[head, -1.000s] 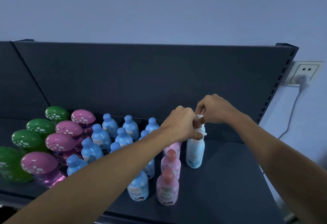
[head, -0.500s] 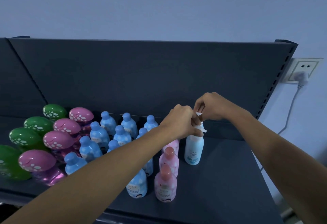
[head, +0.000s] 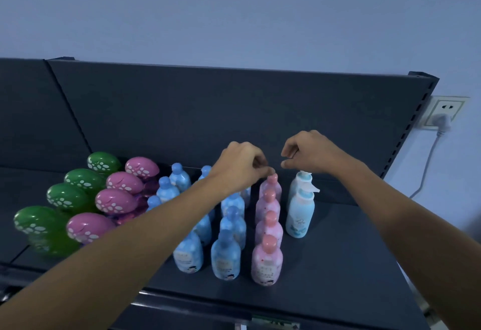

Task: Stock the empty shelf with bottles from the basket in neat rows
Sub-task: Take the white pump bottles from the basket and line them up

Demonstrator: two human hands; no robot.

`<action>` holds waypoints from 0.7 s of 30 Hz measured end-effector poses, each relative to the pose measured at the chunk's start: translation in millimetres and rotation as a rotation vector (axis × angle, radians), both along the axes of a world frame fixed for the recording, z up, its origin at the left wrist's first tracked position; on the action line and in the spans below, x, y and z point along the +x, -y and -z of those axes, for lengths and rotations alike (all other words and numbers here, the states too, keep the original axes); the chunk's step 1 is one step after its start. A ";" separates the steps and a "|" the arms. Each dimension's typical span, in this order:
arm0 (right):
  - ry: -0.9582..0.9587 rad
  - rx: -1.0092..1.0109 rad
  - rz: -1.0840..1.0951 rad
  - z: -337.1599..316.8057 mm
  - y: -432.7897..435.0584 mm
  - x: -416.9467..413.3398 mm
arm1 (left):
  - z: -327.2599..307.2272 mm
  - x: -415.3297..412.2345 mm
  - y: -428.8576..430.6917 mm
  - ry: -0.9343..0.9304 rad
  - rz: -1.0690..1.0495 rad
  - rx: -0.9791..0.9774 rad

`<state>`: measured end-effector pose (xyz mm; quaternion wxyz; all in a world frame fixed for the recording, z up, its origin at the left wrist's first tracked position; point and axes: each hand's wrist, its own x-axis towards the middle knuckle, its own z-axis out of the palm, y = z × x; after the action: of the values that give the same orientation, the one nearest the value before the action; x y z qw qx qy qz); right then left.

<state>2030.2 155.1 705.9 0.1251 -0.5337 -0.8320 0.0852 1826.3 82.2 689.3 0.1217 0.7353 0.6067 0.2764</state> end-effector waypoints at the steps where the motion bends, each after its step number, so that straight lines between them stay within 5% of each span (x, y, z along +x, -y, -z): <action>1: 0.005 0.004 -0.011 -2.9 7.6 -10.3 | -3.5 -14.4 5.3 -0.002 -0.010 0.011; 13: 0.042 0.047 -0.056 -17.6 138.0 -188.5 | -16.4 -199.0 108.0 0.028 -0.056 0.083; 21: -0.005 -0.011 -0.059 25.2 232.1 -328.2 | 14.6 -323.8 195.6 -0.124 0.017 0.053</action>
<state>1702.1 -77.0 680.7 0.1219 -0.5094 -0.8466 0.0946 1502.6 -113.4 674.6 0.0670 0.7591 0.5993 0.2451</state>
